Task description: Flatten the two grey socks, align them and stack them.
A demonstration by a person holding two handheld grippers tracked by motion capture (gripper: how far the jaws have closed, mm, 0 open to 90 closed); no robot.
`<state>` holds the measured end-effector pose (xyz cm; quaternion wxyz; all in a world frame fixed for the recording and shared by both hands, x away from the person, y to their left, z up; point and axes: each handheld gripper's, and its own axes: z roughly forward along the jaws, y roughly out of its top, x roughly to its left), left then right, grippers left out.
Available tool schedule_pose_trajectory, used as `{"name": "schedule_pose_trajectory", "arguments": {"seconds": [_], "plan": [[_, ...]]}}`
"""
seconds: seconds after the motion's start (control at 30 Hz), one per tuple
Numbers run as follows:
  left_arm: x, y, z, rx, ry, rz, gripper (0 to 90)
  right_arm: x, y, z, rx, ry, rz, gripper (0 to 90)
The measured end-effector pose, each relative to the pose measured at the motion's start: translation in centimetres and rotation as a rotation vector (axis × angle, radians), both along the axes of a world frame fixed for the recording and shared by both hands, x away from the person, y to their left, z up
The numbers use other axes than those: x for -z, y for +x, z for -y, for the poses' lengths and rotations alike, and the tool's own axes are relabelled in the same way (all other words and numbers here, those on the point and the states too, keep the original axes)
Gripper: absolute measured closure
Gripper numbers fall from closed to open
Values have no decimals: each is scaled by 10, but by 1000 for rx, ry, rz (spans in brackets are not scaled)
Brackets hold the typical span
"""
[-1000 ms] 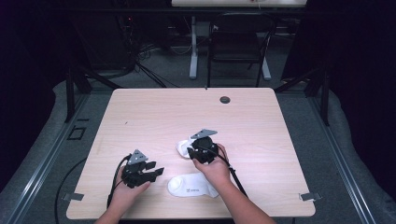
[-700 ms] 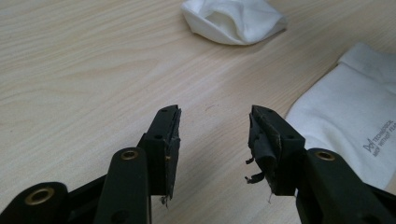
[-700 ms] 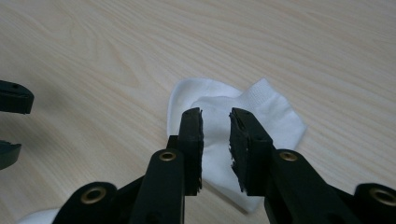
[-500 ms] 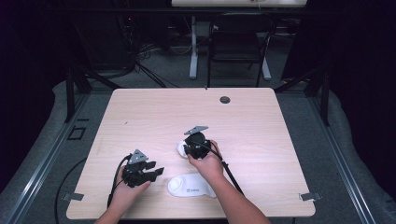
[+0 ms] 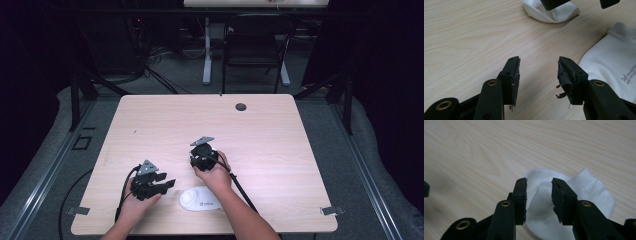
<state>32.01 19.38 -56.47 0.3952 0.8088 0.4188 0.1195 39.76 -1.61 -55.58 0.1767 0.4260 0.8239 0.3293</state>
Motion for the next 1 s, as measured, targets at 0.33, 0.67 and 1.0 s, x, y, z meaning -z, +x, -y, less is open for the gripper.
{"name": "schedule_pose_trajectory", "arguments": {"seconds": [0.33, 0.67, 1.0], "plan": [[1, 0, 0, -4, -3, -1, 524, 5, -2, -4, -16, -92, 2, 869], [2, 1, 0, -7, 0, -3, 524, -8, -9, 3, 12, 5, -2, 890], [-7, 11, 12, -27, -25, 13, 517, -21, -16, 13, 16, 78, 26, 891]]}}
